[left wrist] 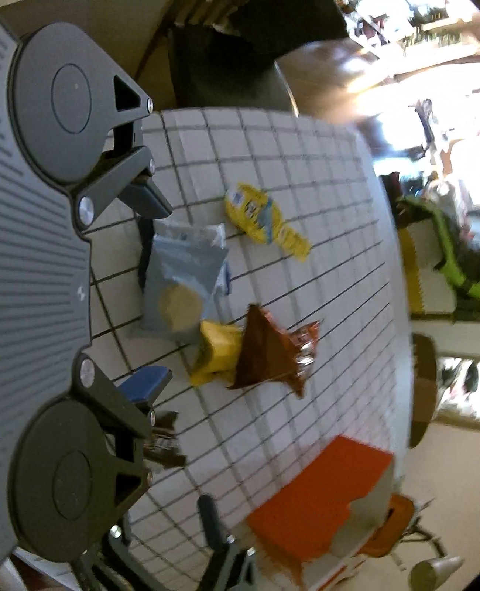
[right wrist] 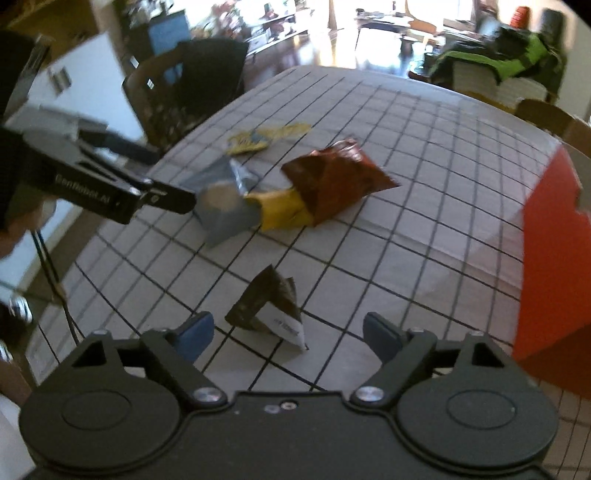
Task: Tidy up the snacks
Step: 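Move both grippers back to the snack pile, then grasp the dark white-labelled packet with the right gripper while the left gripper grasps the silver-blue packet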
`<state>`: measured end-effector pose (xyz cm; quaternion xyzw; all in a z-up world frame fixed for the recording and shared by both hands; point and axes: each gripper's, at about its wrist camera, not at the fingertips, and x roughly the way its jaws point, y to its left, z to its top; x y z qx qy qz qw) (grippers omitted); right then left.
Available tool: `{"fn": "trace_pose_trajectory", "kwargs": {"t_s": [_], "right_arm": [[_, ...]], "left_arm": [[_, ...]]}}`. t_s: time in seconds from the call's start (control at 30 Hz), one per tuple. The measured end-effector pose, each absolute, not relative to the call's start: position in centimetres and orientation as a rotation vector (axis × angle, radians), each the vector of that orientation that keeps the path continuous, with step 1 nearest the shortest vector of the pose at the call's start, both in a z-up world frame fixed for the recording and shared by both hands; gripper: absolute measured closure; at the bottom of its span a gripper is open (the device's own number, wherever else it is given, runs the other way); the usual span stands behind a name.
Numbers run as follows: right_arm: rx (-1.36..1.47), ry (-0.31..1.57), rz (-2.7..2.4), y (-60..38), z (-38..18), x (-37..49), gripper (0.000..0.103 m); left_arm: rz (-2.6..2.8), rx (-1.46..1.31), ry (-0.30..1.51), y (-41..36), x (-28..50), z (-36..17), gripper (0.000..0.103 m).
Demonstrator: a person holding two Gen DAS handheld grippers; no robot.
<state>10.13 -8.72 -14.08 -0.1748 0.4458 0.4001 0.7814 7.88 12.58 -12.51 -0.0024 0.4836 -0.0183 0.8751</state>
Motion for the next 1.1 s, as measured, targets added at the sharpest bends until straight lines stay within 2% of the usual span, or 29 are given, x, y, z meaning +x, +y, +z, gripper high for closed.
{"fn": "trace_pose_trajectory", "kwargs": {"t_s": [0.27, 0.47, 0.67, 0.87, 1.1], "right_arm": [[-0.457, 0.95, 0.892, -6.9, -15.5, 10.1, 0.033], [-0.449, 0.956, 0.921, -6.1, -16.1, 10.8, 0.039], [-0.473, 0.965, 0.964, -5.6, -16.5, 11.0, 0.056], [-0.473, 0.942, 0.988, -6.0, -16.4, 10.9, 0.066], [-0.423, 0.942, 0.996, -7.1, -16.1, 11.4, 0.069]], "left_arm": [[0.086, -0.188, 1.069, 14.2, 9.3, -13.2, 0.016], [0.156, -0.387, 1.125, 15.8, 10.3, -13.4, 0.016], [0.271, -0.654, 1.179, 17.9, 10.8, -14.4, 0.016], [0.372, -0.704, 1.181, 17.4, 11.5, -14.6, 0.016], [0.511, -0.727, 1.167, 16.3, 13.1, -14.5, 0.016]]}}
